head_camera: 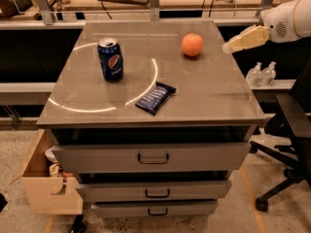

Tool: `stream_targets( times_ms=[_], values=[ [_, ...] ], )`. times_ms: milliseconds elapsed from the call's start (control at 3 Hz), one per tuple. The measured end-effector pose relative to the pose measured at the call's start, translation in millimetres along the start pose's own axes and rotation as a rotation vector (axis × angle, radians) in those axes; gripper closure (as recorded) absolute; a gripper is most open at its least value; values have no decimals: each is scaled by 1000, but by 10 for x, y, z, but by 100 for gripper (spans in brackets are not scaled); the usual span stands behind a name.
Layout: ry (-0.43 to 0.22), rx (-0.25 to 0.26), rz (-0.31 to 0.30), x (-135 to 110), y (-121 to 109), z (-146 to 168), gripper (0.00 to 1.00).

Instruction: Pick orange

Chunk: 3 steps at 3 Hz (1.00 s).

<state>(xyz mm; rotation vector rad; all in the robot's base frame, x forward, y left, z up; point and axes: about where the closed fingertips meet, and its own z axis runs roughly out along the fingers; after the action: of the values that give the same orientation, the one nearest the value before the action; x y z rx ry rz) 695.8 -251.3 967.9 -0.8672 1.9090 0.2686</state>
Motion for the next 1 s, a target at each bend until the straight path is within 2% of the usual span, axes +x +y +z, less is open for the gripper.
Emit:
stream_targets(
  times_ms=[333, 667, 1000],
  values=[
    [-1, -2, 1, 0, 4, 15, 0],
    [-65, -24, 33, -58, 6, 335, 0],
    [-165, -69, 92, -168, 28, 824, 0]
  ],
)
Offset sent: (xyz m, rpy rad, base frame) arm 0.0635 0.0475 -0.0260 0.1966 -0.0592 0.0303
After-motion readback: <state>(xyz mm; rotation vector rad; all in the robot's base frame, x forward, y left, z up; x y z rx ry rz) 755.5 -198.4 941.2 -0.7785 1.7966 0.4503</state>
